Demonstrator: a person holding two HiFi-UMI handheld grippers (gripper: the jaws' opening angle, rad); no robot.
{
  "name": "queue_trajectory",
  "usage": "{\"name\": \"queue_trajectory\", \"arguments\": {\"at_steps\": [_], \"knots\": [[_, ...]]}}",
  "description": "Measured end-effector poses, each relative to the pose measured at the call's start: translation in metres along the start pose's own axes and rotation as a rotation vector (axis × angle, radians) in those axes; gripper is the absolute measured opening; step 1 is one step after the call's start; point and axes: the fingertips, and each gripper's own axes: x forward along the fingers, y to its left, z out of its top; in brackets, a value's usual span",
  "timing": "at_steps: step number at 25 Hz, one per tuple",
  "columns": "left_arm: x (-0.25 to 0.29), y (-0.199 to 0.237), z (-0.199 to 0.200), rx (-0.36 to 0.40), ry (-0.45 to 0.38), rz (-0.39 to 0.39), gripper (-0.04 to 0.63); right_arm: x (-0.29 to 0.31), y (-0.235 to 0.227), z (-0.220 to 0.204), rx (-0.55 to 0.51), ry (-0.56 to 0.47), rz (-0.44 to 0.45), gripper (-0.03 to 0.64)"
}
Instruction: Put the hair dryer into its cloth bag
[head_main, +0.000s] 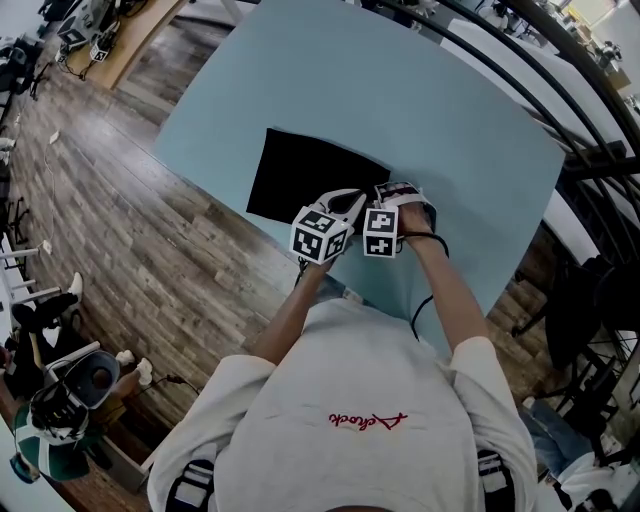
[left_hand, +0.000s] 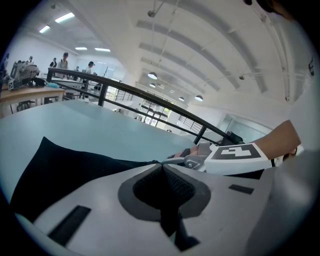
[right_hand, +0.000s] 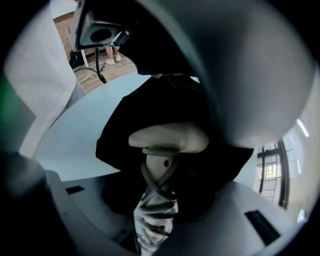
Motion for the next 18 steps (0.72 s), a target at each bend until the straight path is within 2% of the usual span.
{"name": "queue_trajectory", "arguments": {"at_steps": [8, 18], "knots": [[-0.003, 0.008, 0.001, -0.008, -0.006, 0.007, 0.012, 0.003, -0.007, 0.020, 0.014, -0.068, -0.023, 0.169], [0.002, 0.005, -0.004, -0.011, 0.011, 0.001, 0.012, 0.005, -0.005, 0.020, 0.035, -0.111, -0.041, 0.173]]}}
